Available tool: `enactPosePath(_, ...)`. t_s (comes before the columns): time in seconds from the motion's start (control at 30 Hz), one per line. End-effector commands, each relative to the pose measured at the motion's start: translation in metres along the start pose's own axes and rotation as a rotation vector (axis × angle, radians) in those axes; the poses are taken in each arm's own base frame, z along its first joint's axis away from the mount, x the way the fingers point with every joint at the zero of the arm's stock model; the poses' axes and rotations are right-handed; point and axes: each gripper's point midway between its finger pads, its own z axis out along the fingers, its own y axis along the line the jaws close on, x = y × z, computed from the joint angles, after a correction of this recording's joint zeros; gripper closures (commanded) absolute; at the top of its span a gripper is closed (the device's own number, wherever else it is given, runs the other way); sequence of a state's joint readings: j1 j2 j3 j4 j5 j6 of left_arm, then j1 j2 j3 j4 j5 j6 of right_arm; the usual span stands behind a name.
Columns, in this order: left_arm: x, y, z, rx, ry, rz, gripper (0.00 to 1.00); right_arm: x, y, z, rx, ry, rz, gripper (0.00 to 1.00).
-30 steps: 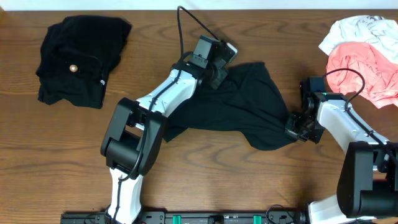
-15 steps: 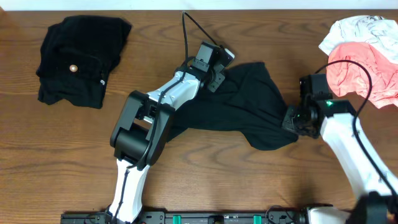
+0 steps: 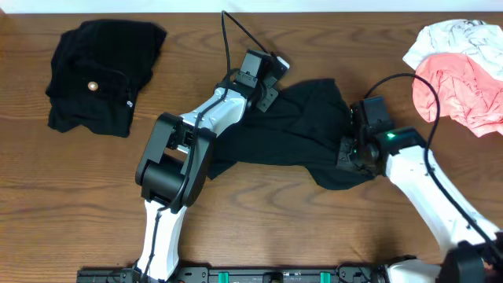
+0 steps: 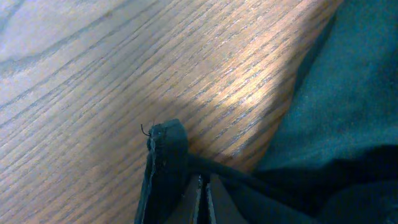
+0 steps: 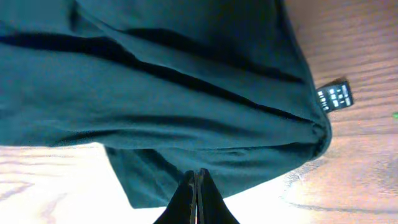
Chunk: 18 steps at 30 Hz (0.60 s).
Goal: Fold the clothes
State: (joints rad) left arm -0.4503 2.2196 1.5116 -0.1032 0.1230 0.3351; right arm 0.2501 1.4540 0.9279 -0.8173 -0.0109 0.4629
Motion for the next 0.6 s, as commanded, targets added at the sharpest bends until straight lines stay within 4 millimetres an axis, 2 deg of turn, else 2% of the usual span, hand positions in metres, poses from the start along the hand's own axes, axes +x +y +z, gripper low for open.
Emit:
enactPosePath(0.0, 0.003, 0.003, 0.003, -0.013, 0.005, 0.006, 0.94, 0.013, 0.0, 0.02, 0.028, 0.068, -0.025, 0.99)
enactPosePath(0.23, 0.002, 0.003, 0.003, -0.014, 0.003, 0.006, 0.94, 0.026, 0.002, 0.045, 0.028, 0.167, -0.041, 0.99)
enactPosePath(0.57, 0.003, 0.003, 0.003, -0.014, 0.003, 0.006, 0.94, 0.031, 0.007, 0.063, 0.018, 0.188, -0.089, 0.99)
